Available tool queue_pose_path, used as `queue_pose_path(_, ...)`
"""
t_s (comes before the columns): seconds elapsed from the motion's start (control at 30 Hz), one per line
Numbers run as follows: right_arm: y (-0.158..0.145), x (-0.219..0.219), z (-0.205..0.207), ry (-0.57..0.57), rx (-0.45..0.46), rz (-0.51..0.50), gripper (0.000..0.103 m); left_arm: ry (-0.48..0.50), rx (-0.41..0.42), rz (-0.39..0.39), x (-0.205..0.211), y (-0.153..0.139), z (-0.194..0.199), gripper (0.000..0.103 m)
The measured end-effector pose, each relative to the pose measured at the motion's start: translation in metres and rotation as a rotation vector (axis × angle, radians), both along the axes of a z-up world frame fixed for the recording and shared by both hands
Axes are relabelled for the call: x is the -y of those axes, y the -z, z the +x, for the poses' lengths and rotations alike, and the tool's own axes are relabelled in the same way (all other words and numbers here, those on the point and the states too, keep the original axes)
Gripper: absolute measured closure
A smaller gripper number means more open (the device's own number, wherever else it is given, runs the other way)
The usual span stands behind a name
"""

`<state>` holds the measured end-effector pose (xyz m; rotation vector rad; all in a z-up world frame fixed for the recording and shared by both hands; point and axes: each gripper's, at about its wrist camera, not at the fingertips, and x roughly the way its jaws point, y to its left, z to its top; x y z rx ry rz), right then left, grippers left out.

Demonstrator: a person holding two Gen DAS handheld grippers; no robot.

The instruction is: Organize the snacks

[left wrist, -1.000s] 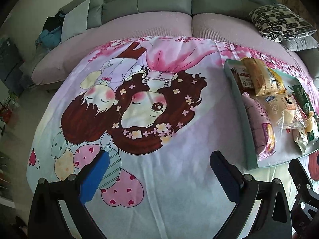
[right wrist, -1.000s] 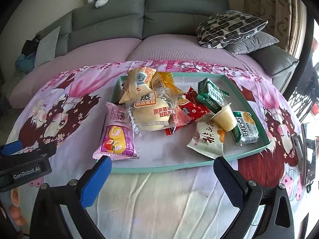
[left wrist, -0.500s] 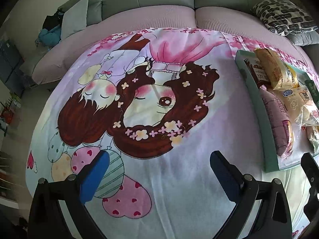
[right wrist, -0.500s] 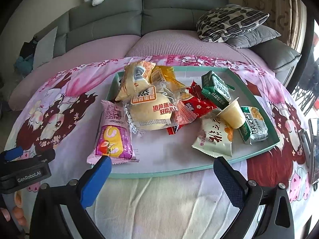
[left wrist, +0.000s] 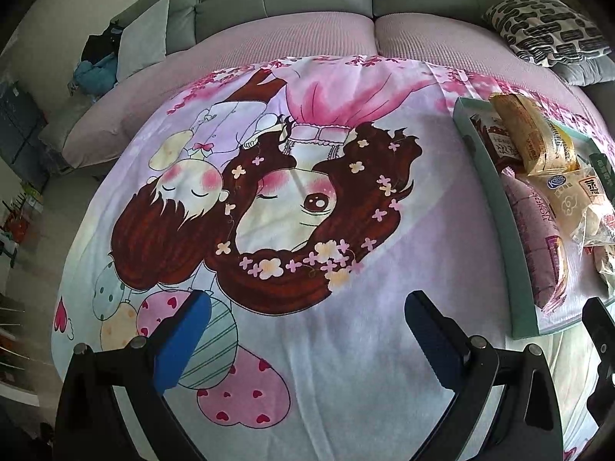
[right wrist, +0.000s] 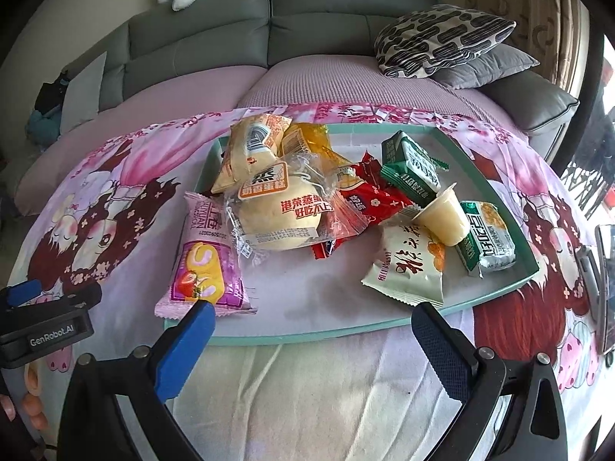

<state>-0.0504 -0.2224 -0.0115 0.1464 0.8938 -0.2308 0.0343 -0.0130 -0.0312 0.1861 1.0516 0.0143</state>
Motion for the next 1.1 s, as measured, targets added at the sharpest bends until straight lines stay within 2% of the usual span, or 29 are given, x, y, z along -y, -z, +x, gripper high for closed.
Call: queue_pose_path(1.1,0.0054,0.0005,0.0013,0.004,-0.017,0.002,0.0,-0.015,-0.01,-0.01,-0.0021,0.0009,0.0014,0.002)
